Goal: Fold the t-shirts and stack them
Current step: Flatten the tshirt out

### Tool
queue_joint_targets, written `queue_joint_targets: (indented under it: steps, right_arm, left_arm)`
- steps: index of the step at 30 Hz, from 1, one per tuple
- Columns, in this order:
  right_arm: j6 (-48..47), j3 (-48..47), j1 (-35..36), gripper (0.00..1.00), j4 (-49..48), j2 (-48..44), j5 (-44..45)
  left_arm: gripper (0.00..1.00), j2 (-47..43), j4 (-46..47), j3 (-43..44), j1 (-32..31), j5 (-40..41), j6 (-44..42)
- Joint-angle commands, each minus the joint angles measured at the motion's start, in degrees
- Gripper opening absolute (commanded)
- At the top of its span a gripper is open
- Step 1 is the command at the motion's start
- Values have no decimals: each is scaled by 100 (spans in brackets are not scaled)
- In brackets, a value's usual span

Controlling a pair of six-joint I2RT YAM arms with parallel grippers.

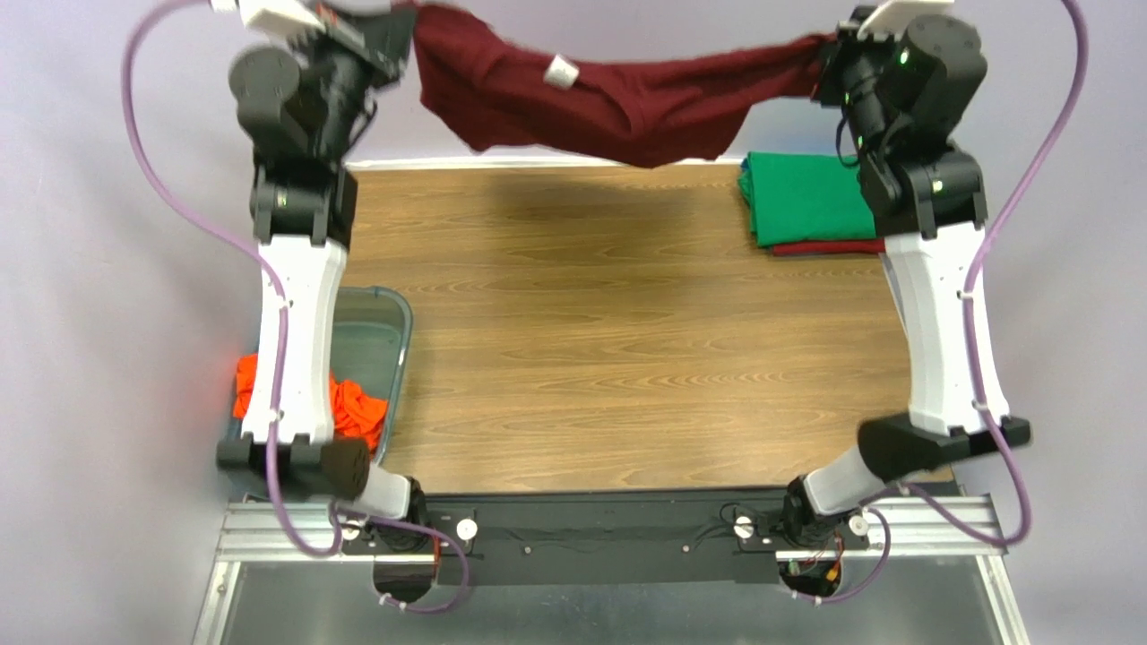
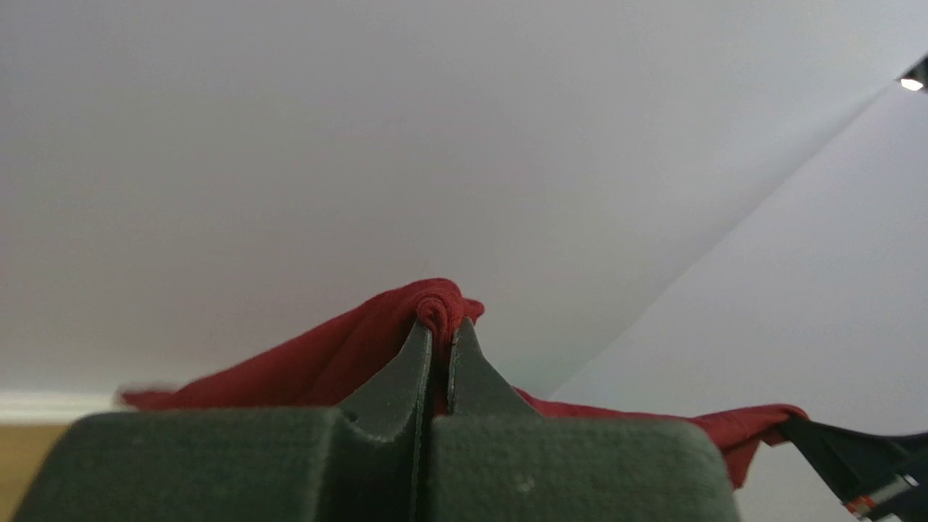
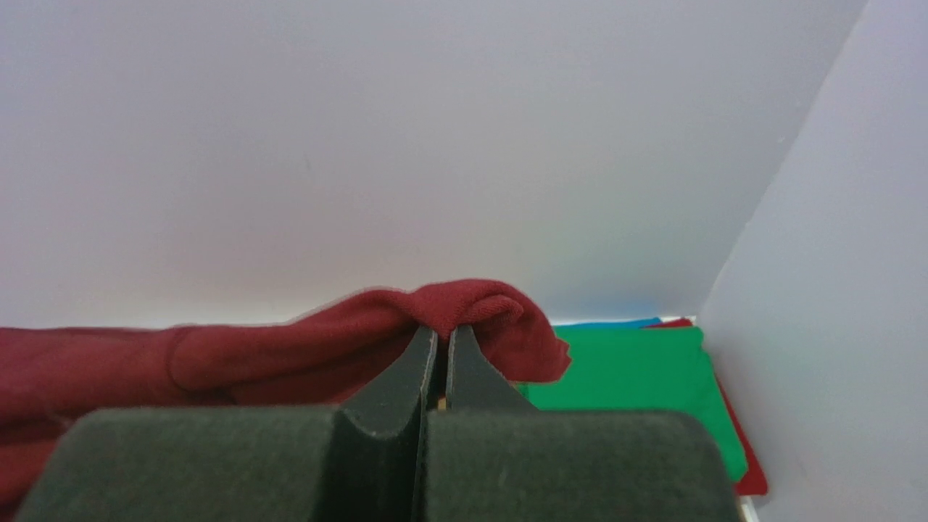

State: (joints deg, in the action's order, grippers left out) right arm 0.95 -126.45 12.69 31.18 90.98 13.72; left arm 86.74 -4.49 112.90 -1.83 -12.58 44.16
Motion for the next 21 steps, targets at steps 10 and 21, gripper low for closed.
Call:
queue_joint_targets:
  steps: [10,21]
  right_arm:
    - [2426,6323,-29,5,836,-3217,-1916]
    - [2674,7769,-30,100,1259,-2920,-2014]
  left_arm:
    - [0,-2275,-51,-6243,42,1047,251]
    - [98,-2442,-843,-6852,-63,1108,66]
